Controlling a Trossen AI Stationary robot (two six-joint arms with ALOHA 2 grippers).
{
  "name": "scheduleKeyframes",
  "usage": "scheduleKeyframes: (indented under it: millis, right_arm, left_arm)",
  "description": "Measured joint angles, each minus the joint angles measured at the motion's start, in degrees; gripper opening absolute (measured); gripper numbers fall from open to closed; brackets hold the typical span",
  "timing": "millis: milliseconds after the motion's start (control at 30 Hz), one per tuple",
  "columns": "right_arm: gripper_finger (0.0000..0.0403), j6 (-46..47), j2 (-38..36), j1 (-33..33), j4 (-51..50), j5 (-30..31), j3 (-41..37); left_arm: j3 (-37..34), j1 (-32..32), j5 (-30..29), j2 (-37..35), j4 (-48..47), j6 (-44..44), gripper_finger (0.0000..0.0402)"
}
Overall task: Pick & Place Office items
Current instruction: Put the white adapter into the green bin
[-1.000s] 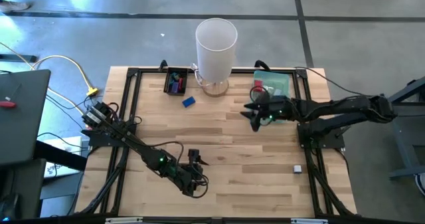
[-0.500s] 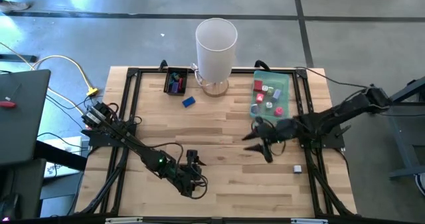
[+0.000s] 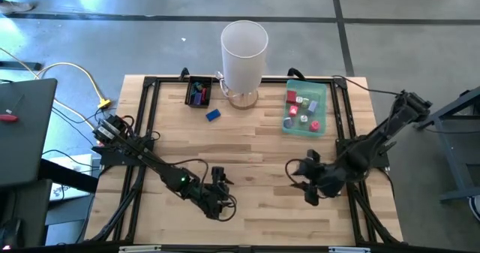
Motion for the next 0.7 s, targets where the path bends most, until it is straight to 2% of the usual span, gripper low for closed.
scheduleKeyframes:
  millis: [133,333,467,700]
  right_arm:
    - [0.0176,17.68,3.83,0.29,-8.09,-9.23,-0.02]
    - [0.0176,37.61,8.68,0.27,-17.69,-21.80,-0.02]
    - [0.0176,47.45,9.85,0.64,-22.11,-25.49,-0.02]
    - [0.0176,61.00,9.92,3.65,-31.50,-25.13,-0.02]
  left_arm:
    - [0.00,-0.04,0.02,0.00,-0.01,0.00,0.0332]
    - [0.00,-0.04,0.02,0.00,-0.04,-0.04,0.0332]
    - [0.00,-0.17,0.04,0.00,-0.04,-0.04,0.0332]
    - [0.00,-0.17,0.07,0.00,-0.04,-0.07,0.0332]
